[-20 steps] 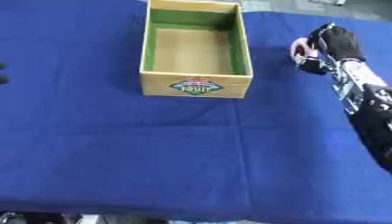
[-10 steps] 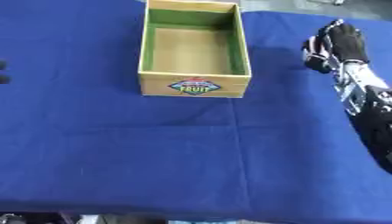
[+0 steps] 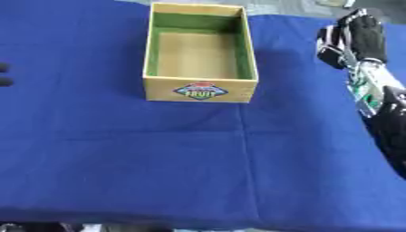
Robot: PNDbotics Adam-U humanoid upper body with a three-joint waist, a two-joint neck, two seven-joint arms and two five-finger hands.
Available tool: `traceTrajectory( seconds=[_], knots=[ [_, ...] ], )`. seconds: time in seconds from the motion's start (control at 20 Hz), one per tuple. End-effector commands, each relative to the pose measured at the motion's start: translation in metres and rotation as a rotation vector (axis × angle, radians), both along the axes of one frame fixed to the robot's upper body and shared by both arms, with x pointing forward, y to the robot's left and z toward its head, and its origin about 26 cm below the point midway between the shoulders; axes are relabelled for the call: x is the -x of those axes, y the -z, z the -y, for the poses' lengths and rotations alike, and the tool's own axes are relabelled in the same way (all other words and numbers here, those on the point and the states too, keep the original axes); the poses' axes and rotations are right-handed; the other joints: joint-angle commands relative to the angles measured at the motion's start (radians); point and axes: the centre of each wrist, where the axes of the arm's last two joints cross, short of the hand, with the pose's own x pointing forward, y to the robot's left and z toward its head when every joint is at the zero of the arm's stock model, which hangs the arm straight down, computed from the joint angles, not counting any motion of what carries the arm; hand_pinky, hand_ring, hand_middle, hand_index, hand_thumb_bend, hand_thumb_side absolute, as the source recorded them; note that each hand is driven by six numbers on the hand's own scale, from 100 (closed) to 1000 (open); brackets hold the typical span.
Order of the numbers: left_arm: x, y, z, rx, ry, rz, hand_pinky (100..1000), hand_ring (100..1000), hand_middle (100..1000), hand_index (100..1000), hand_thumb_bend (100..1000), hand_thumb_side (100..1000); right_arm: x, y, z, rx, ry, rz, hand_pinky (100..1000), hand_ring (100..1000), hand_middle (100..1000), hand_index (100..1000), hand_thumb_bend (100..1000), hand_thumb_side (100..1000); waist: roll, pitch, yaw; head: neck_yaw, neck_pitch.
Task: Pick up objects on the table and place them in the box.
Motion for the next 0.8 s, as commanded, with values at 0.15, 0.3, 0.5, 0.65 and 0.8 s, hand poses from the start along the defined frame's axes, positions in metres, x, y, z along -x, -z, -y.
traceTrajectory(
  seconds=[0.15, 0.3, 0.5, 0.65, 0.8],
  knots=[
    [0.001, -0.007, -0.001, -0.001, 0.002, 0.023, 721, 755, 616, 737, 313, 573, -0.001, -0.046, -0.005, 0.028, -0.06, 0.107, 186, 432, 145, 172, 100, 183, -0.001, -0.028, 0.0, 0.005, -0.004],
    [0.001, -0.007, -0.001, 0.0, 0.004, 0.022, 721, 754, 616, 737, 315, 571, -0.003, -0.061, -0.02, 0.027, -0.116, 0.143, 186, 431, 143, 171, 100, 178, -0.004, -0.034, 0.004, 0.003, -0.005],
    [0.001, -0.007, -0.001, 0.001, 0.007, 0.02, 721, 754, 615, 737, 317, 569, -0.007, -0.079, -0.042, 0.031, -0.197, 0.176, 191, 433, 147, 173, 100, 283, -0.007, -0.04, 0.011, -0.003, -0.009],
    [0.001, -0.007, 0.0, 0.002, 0.011, 0.018, 721, 754, 615, 737, 320, 568, -0.009, -0.091, -0.062, 0.043, -0.274, 0.193, 201, 438, 153, 177, 100, 170, -0.01, -0.044, 0.017, -0.007, -0.013],
    [0.001, -0.007, 0.001, 0.002, 0.015, 0.018, 720, 753, 615, 737, 321, 567, -0.011, -0.1, -0.082, 0.056, -0.352, 0.193, 207, 442, 156, 179, 100, 169, -0.012, -0.047, 0.024, -0.012, -0.017]
  ],
)
